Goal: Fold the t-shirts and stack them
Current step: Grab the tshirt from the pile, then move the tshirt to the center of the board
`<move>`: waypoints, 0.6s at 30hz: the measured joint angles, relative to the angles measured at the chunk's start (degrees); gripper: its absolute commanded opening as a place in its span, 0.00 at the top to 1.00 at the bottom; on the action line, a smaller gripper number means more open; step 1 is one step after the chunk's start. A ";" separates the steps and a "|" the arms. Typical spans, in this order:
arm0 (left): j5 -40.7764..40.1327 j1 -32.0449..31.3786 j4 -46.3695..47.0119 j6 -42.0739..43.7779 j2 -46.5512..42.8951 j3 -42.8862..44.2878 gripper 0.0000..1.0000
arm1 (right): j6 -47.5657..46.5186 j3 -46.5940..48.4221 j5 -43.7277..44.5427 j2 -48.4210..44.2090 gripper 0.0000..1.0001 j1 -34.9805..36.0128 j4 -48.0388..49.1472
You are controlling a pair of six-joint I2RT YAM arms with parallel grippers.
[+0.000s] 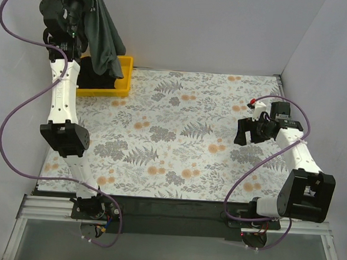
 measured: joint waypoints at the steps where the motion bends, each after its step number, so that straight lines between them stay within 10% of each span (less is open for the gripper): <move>1: 1.81 -0.33 0.11 -1.01 -0.55 -0.90 1.00 | 0.00 0.00 -0.02 -0.28 0.02 0.00 0.00; 15: 19.65 -13.94 -2.29 -18.64 -24.98 -28.52 0.97 | 0.00 0.28 -0.66 -2.01 0.02 0.00 -0.59; 18: 19.50 -12.83 -3.15 -19.45 -33.27 -39.26 0.53 | -0.31 1.40 -0.90 -2.10 0.02 0.00 -1.73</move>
